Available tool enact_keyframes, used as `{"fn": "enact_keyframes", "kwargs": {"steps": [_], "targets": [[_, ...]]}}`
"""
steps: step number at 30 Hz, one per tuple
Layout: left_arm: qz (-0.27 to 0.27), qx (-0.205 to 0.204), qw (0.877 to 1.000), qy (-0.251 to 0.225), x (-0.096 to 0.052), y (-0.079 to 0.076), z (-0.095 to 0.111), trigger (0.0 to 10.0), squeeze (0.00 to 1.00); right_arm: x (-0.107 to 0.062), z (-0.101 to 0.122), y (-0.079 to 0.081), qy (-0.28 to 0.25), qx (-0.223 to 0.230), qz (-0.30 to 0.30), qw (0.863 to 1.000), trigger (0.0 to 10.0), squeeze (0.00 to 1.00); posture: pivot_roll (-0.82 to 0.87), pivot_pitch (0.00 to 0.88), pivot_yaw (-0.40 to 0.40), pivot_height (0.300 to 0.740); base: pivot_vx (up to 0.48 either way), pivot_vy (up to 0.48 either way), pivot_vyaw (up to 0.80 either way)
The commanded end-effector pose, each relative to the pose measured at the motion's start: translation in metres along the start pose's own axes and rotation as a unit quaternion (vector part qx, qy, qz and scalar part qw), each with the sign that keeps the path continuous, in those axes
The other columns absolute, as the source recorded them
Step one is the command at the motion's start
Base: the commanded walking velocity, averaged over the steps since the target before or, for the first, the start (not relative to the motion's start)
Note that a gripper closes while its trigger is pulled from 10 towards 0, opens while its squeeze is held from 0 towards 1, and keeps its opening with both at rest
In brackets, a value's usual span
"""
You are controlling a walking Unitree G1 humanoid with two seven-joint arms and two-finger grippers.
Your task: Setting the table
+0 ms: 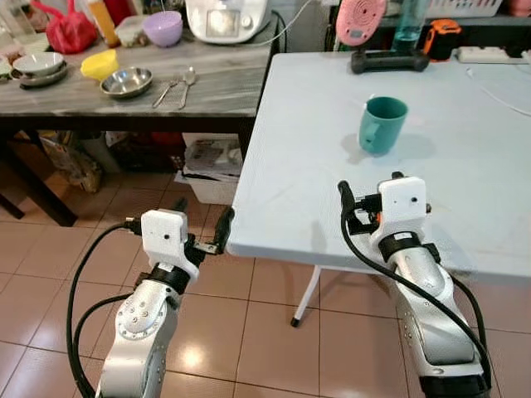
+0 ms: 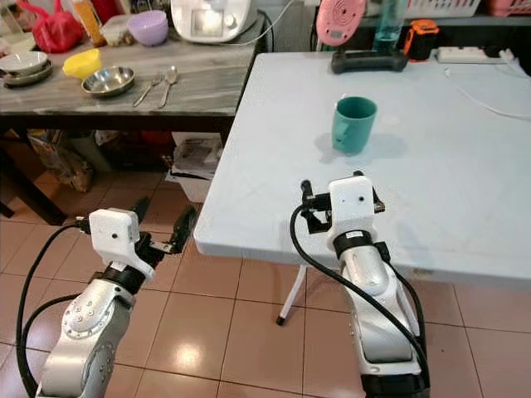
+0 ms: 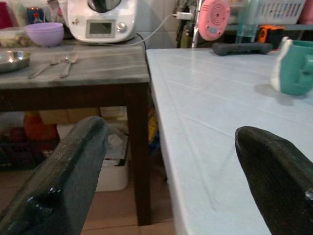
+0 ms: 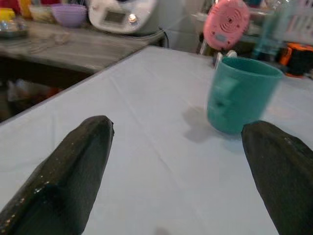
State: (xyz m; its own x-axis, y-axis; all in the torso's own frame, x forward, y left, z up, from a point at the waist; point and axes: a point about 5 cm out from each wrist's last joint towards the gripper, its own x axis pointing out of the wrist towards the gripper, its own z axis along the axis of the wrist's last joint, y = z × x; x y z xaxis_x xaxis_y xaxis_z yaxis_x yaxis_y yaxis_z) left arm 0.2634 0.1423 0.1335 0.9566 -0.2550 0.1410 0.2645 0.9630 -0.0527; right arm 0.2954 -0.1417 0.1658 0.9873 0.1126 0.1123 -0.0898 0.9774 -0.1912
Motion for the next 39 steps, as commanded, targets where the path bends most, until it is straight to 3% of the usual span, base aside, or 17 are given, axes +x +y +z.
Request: {"fn": "enact_keyframes", "kwargs": {"steps": [1, 13, 24, 31, 39], "targets": [[-0.009, 0.001, 1.000, -0.005, 0.000, -0.003, 0.002, 10.0, 0.00, -0.002, -0.002, -0.005, 0.003, -0.003, -0.009, 1.000, 10.0, 0.00, -0.13, 0.115, 0.098, 0.740, 0.401, 0.000, 0.00], [-0.016, -0.001, 1.000, 0.000, 0.000, -0.003, 0.001, 10.0, 0.00, -0.005, -0.006, -0.002, 0.004, -0.003, -0.013, 1.000, 10.0, 0.00, -0.12, 0.122, 0.109, 0.740, 0.386, 0.000, 0.00], [-0.026, -0.003, 1.000, 0.007, -0.008, -0.006, -0.002, 10.0, 0.00, -0.006, -0.022, 0.004, 0.036, 0.038, -0.032, 0.998, 10.0, 0.00, -0.11, 0.142, 0.118, 0.740, 0.000, 0.000, 0.00], [-0.079, -0.019, 0.997, 0.016, -0.018, -0.016, -0.001, 10.0, 0.00, 0.000, -0.024, 0.013, 0.033, 0.041, -0.048, 0.997, 10.0, 0.00, -0.08, 0.192, 0.129, 0.740, 0.000, 0.000, 0.00], [-0.139, -0.019, 0.989, 0.037, -0.030, -0.019, 0.000, 10.0, 0.00, 0.003, -0.025, 0.007, 0.028, 0.009, -0.085, 0.996, 10.0, 0.00, -0.06, 0.212, 0.132, 0.740, 0.000, 0.000, 0.00]]}}
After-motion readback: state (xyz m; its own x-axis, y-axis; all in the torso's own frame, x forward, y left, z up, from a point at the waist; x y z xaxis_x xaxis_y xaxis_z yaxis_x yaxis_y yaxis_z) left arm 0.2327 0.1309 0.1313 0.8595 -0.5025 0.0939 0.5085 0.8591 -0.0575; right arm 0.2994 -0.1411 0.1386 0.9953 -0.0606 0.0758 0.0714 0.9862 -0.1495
